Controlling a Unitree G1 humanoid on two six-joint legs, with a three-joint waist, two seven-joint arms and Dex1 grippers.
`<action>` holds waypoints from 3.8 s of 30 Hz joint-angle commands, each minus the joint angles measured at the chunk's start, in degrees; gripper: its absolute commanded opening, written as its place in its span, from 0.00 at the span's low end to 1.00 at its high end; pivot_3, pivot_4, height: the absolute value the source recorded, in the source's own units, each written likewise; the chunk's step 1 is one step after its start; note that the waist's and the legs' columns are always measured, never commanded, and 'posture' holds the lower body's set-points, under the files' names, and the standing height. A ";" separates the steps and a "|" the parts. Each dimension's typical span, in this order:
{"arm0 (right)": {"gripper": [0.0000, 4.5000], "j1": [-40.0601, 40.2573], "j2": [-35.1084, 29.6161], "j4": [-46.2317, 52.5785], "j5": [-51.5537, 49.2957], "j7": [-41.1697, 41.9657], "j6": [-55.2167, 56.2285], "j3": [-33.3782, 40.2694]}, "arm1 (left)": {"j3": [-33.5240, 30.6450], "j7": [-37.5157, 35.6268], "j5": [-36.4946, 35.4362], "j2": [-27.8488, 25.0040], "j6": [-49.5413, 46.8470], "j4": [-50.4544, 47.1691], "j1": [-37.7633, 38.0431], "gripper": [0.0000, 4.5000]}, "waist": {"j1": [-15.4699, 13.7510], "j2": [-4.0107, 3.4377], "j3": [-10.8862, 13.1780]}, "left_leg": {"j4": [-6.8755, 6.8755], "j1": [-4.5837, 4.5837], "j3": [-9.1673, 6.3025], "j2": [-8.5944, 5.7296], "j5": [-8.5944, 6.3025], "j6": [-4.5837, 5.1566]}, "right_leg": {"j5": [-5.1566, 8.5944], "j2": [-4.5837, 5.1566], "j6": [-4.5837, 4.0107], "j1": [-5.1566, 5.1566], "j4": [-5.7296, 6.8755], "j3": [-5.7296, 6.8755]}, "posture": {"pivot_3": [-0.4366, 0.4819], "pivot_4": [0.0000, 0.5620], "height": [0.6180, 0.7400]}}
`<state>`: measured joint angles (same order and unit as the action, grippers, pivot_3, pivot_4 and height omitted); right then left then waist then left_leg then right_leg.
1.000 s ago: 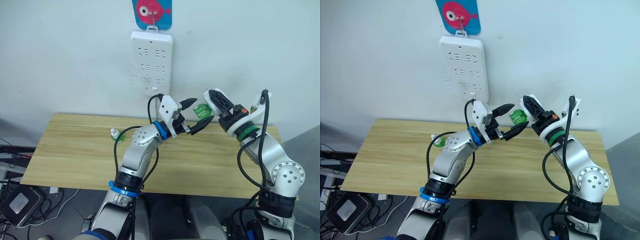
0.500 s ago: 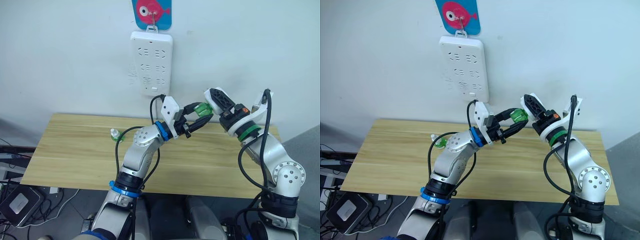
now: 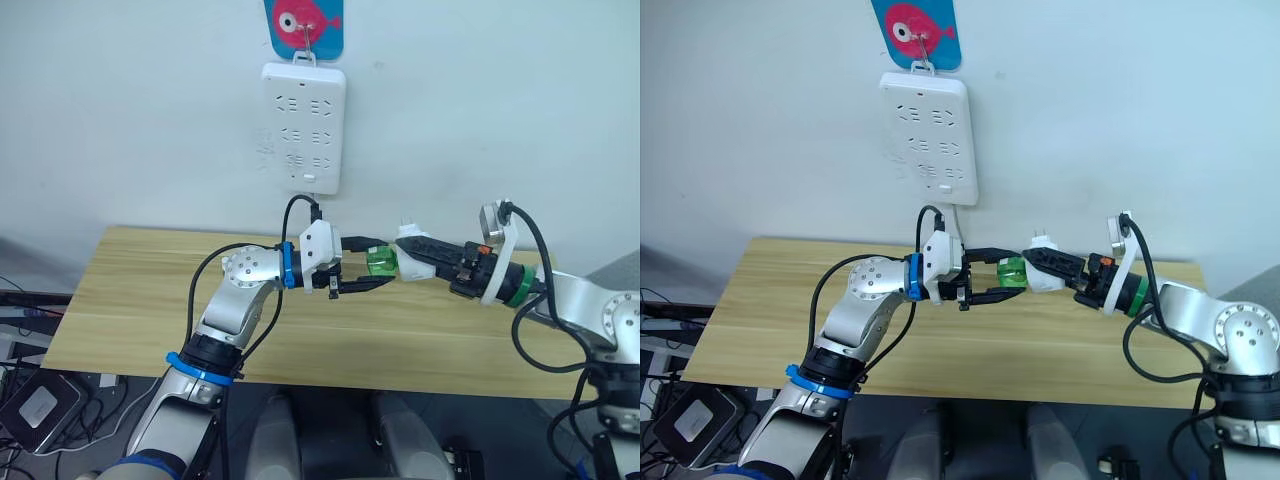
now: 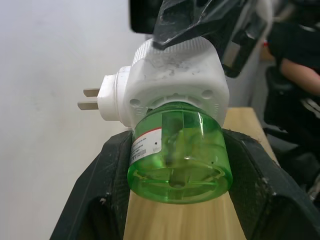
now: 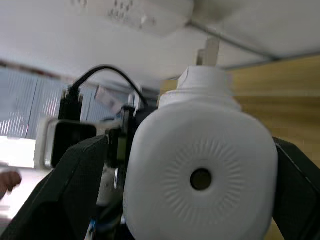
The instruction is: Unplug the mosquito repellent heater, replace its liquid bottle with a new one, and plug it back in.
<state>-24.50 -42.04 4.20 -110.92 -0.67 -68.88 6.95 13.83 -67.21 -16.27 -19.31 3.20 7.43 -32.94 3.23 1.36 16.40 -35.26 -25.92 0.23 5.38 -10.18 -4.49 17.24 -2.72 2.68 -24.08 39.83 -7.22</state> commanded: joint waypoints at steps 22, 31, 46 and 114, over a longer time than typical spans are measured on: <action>0.74 -8.49 -8.48 -12.59 -2.08 12.36 -11.75 -7.37 | 1.83 0.59 1.76 1.44 2.71 -2.03 0.62 0.51 | -0.34 0.01 0.01 | -0.26 -0.06 -0.09 0.01 -0.01 0.01 | -0.02 0.00 -0.03 0.03 0.07 0.05 | 0.43 0.54 1.00; 0.66 -7.88 -9.89 -11.20 -1.46 13.10 -12.17 -7.47 | 1.57 -0.02 -1.50 1.39 -2.82 -4.78 1.60 0.51 | -0.34 0.02 0.01 | -0.39 -0.08 -0.10 0.02 -0.02 0.02 | -0.01 0.00 -0.01 0.05 0.10 0.05 | 0.43 0.54 1.00; 0.66 -9.20 -9.18 -2.46 22.74 35.21 -14.85 -6.42 | -8.06 2.75 -39.04 -0.82 -80.89 5.56 -6.50 0.72 | -0.09 -0.04 0.26 | -0.55 -0.13 -0.31 0.05 -0.02 0.03 | 0.02 -0.07 0.02 0.06 0.15 0.23 | 0.43 0.54 1.00; 0.66 -7.05 -9.55 -6.70 7.17 20.86 -15.87 -2.62 | 30.01 20.57 -17.56 -17.64 32.24 -5.17 -6.92 0.50 | -0.65 -0.12 0.30 | -0.60 -0.25 -0.07 0.04 -0.01 0.00 | -0.26 0.10 -0.14 0.02 0.28 0.10 | 0.40 0.53 1.00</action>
<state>-31.84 -50.14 -4.57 -105.62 17.78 -83.95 2.85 42.65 -37.07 -16.29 -35.62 48.62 15.87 -39.52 2.58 1.23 16.70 -35.87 -26.19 0.09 5.47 -10.19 -4.50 16.99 -2.62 2.52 -24.09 40.14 -7.06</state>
